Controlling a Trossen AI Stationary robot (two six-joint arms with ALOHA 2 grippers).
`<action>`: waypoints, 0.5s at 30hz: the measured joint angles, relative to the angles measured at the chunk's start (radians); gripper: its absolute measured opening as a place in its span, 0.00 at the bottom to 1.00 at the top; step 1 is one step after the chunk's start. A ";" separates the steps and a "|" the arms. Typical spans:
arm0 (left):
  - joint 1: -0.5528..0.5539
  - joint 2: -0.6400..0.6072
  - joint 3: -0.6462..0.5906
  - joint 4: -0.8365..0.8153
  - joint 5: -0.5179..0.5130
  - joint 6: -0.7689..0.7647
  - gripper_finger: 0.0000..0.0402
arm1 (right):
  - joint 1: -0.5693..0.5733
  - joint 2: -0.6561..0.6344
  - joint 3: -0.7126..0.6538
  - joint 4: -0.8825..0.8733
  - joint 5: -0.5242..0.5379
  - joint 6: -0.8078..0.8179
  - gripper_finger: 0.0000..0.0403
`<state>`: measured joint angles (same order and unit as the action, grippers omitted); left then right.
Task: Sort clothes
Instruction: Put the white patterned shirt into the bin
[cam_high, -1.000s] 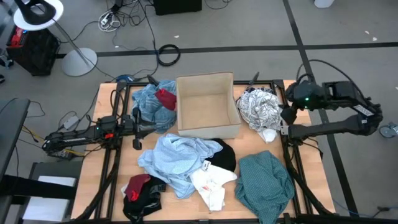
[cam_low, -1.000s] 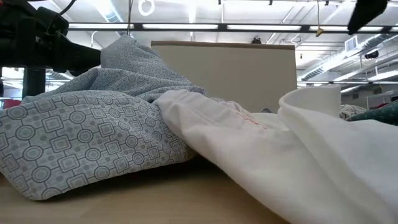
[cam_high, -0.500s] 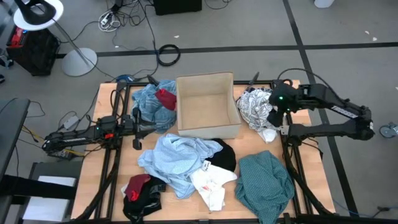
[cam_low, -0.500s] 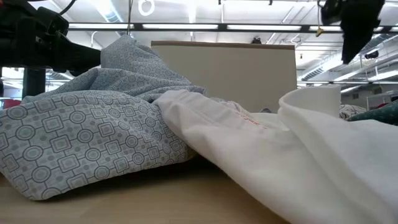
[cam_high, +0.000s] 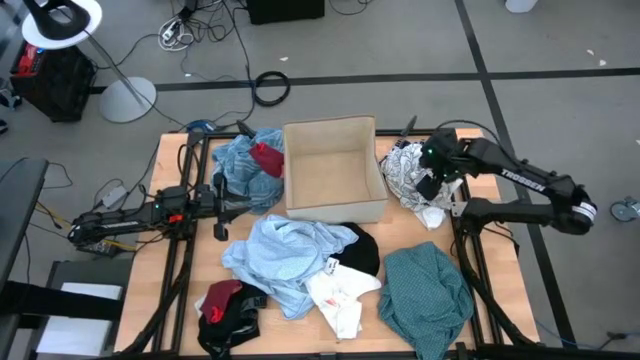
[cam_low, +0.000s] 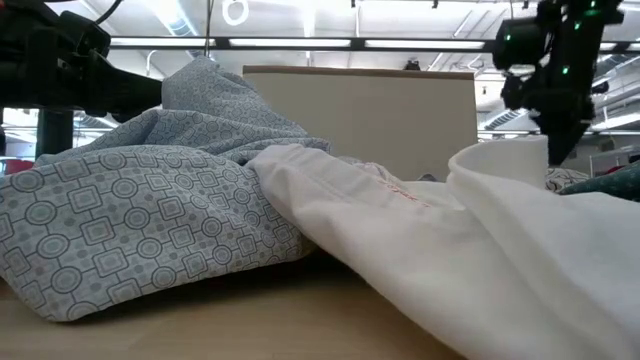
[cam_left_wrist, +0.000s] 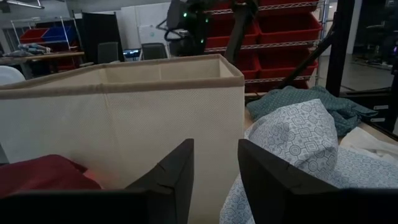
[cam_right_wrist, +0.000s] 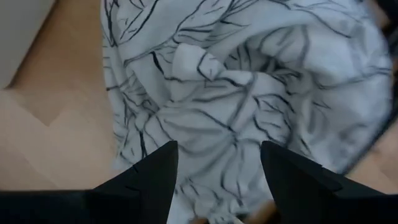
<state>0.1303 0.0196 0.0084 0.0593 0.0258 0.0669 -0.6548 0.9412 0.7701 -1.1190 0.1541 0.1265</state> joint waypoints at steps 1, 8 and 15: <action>0.000 0.000 0.000 0.000 0.000 0.000 0.33 | -0.007 0.004 -0.022 0.039 -0.002 0.000 0.57; 0.000 0.000 0.000 0.001 0.000 0.000 0.33 | -0.056 0.098 -0.023 0.151 0.044 0.020 0.53; 0.000 0.000 0.000 0.001 0.000 0.000 0.33 | -0.107 0.173 -0.020 0.121 0.033 0.003 0.09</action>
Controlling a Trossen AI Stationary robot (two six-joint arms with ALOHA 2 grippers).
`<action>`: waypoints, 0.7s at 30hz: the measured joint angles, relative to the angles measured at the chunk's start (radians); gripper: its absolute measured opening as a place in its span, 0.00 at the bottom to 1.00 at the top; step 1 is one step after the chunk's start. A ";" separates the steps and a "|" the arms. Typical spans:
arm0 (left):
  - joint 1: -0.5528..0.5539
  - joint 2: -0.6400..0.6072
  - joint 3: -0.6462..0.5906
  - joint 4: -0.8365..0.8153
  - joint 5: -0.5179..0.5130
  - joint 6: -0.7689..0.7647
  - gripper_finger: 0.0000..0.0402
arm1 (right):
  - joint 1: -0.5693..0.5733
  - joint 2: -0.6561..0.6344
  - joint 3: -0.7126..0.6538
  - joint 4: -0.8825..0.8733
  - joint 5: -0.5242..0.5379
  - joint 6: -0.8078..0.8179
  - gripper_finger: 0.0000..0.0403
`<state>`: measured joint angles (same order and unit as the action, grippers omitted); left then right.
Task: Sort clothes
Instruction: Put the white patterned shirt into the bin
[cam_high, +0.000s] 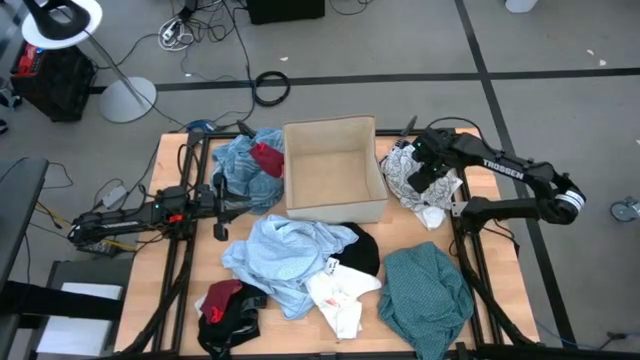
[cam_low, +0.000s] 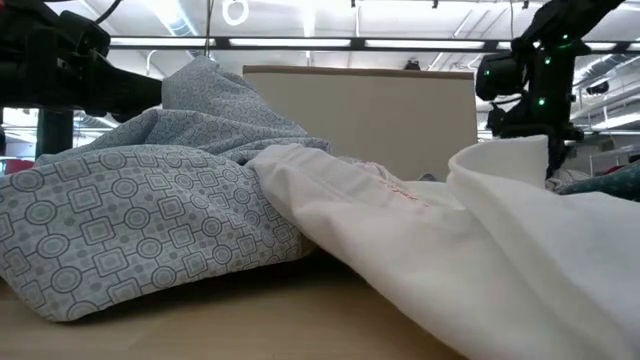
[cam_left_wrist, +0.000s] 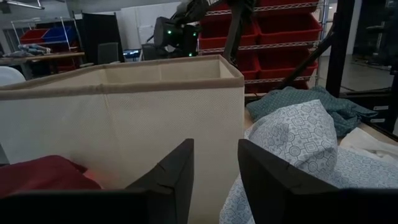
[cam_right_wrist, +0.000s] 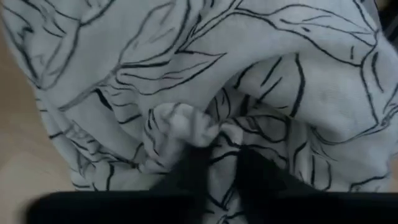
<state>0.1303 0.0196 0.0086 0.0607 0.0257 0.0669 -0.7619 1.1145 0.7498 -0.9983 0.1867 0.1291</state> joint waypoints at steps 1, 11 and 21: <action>0.000 0.000 0.000 0.000 0.000 0.000 0.33 | -0.004 0.000 0.001 -0.004 0.000 -0.009 0.05; 0.000 0.000 0.000 0.000 0.000 0.000 0.33 | -0.006 -0.119 0.319 -0.267 0.039 0.011 0.01; 0.000 0.000 0.000 0.000 0.000 0.000 0.33 | 0.070 -0.117 0.871 -0.396 0.106 0.034 0.00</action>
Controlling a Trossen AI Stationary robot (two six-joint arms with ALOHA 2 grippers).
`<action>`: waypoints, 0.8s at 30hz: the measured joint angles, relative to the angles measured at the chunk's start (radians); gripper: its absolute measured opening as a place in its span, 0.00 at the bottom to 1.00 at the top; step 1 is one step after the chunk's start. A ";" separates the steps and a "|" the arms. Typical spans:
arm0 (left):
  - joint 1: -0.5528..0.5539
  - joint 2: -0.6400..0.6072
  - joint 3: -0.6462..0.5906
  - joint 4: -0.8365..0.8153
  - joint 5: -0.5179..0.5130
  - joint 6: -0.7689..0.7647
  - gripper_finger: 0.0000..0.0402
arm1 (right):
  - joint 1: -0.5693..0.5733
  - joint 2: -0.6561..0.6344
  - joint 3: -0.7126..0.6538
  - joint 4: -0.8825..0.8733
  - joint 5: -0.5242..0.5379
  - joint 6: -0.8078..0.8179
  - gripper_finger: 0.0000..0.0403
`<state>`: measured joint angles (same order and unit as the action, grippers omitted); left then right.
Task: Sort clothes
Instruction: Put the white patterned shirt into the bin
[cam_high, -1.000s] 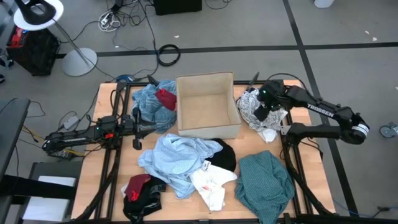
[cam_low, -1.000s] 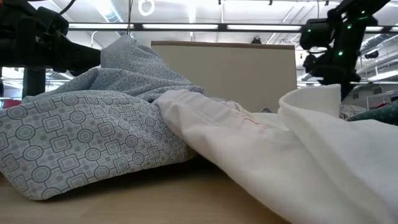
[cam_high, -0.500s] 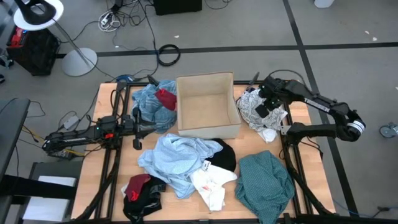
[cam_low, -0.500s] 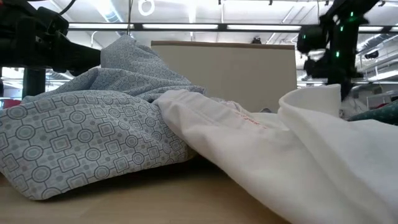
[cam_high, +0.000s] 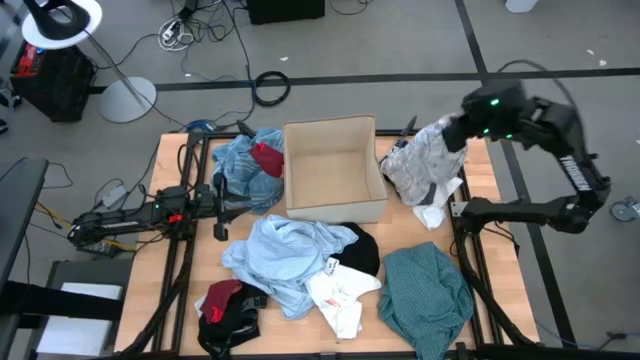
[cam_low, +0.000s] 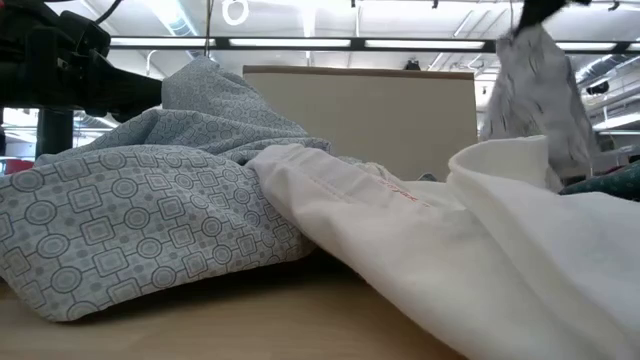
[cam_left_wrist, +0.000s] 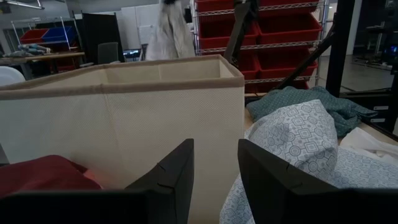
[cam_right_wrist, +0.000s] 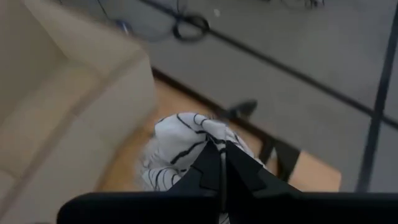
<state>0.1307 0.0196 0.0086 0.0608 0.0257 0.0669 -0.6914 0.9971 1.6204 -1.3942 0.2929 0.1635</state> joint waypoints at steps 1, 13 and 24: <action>0.000 0.000 0.000 0.000 0.000 0.000 0.33 | 0.007 0.015 0.046 -0.009 0.000 0.000 0.00; 0.000 0.000 0.000 0.000 0.000 0.000 0.33 | 0.118 0.253 0.457 0.109 -0.033 -0.070 0.00; 0.000 0.000 0.000 0.000 0.000 0.000 0.33 | 0.186 0.484 0.733 0.620 -0.295 -0.106 0.00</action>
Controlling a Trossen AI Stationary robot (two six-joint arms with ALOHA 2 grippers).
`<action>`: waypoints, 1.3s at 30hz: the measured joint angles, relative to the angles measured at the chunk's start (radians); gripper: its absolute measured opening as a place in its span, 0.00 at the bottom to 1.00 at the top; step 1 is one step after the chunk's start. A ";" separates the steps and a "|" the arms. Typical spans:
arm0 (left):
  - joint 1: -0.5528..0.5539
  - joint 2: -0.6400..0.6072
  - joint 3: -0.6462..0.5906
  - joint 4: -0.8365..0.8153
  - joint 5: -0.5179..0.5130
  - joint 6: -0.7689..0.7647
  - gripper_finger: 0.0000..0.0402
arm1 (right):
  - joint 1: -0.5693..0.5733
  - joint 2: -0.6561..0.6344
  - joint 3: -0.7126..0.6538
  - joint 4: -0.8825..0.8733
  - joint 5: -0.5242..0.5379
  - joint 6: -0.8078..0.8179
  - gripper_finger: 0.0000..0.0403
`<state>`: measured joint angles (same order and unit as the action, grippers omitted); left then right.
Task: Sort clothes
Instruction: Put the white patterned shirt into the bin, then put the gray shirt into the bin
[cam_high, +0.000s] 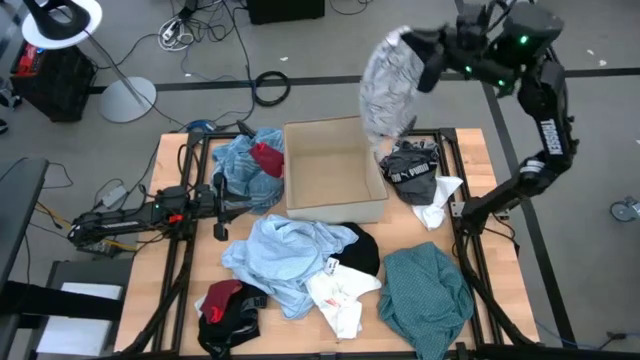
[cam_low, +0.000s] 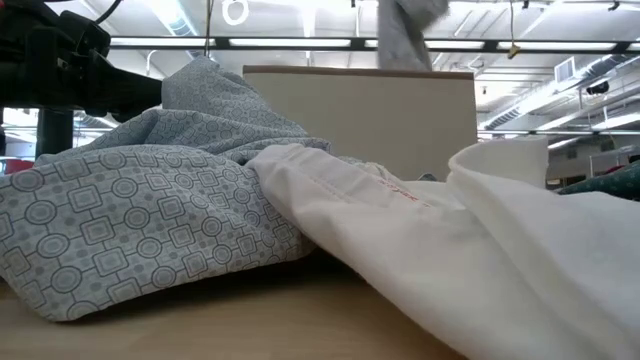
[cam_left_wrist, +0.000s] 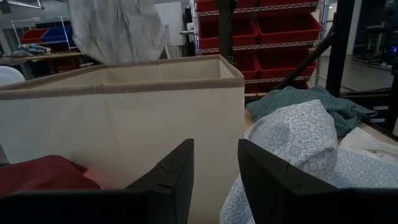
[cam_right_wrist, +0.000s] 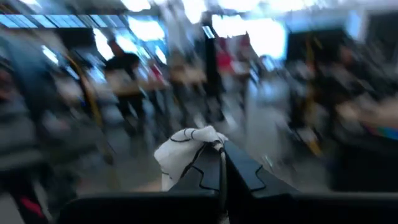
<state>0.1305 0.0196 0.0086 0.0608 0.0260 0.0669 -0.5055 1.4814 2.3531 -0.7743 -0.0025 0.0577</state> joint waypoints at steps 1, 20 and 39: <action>0.000 0.000 0.000 0.000 0.000 0.000 0.33 | 0.002 0.015 0.004 0.058 -0.032 0.003 0.00; 0.000 0.000 0.000 0.000 0.000 0.000 0.33 | 0.042 0.182 -0.010 -0.041 -0.211 0.018 0.00; 0.000 0.000 0.000 0.000 0.001 0.000 0.33 | 0.086 0.327 -0.048 -0.442 -0.174 -0.059 0.21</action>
<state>0.1303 0.0193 0.0084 0.0606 0.0265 0.0669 -0.4198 1.8086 2.3054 -1.2164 -0.1761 -0.0016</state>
